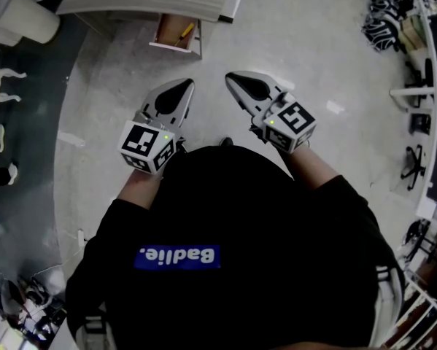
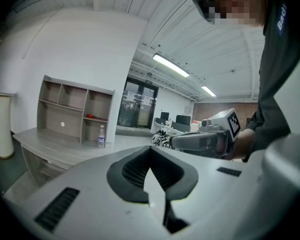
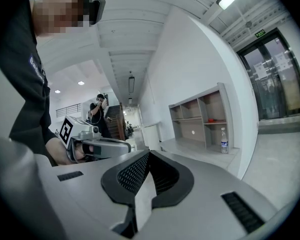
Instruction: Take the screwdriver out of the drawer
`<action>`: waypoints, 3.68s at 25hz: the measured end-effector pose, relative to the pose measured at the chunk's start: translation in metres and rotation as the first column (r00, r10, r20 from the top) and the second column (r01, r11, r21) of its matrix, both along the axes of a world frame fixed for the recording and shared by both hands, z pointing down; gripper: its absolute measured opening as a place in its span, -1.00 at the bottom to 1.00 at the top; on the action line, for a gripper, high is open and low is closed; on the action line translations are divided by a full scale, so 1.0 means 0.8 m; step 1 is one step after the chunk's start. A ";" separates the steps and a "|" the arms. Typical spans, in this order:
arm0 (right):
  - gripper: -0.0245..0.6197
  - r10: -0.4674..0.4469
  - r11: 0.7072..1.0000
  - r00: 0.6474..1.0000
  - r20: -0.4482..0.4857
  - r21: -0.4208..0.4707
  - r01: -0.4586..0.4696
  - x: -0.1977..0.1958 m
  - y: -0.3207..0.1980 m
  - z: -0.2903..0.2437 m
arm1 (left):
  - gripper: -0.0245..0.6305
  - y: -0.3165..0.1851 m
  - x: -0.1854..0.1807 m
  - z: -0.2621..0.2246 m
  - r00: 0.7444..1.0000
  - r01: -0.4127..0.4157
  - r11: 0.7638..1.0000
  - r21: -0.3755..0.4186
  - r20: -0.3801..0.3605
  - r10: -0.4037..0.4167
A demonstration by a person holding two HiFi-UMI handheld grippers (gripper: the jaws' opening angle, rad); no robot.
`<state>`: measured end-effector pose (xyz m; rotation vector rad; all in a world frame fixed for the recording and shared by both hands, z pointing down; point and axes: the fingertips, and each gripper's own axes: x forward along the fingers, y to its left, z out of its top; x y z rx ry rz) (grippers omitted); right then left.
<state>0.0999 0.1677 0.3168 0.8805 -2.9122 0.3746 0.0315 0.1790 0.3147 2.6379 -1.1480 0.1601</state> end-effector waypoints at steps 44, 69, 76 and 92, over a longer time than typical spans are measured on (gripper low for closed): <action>-0.83 0.168 0.984 0.982 -0.089 -0.049 -0.173 -0.107 -0.281 0.026 | -0.92 -0.302 -0.137 0.054 0.992 -0.120 0.992 -0.031 -0.027 0.120; -0.83 0.166 0.975 0.983 -0.081 -0.134 -0.176 -0.102 -0.364 0.060 | -0.92 -0.384 -0.144 0.136 0.991 -0.102 0.983 -0.155 0.067 0.114; -0.83 0.078 0.980 0.994 -0.080 -0.178 -0.091 -0.080 -0.393 0.077 | -0.92 -0.411 -0.132 0.172 0.990 -0.019 0.982 -0.188 0.134 0.045; -0.83 0.061 0.973 0.997 -0.048 -0.218 -0.070 -0.106 -0.436 0.119 | -0.91 -0.440 -0.163 0.322 0.944 0.015 0.975 -0.220 0.326 0.059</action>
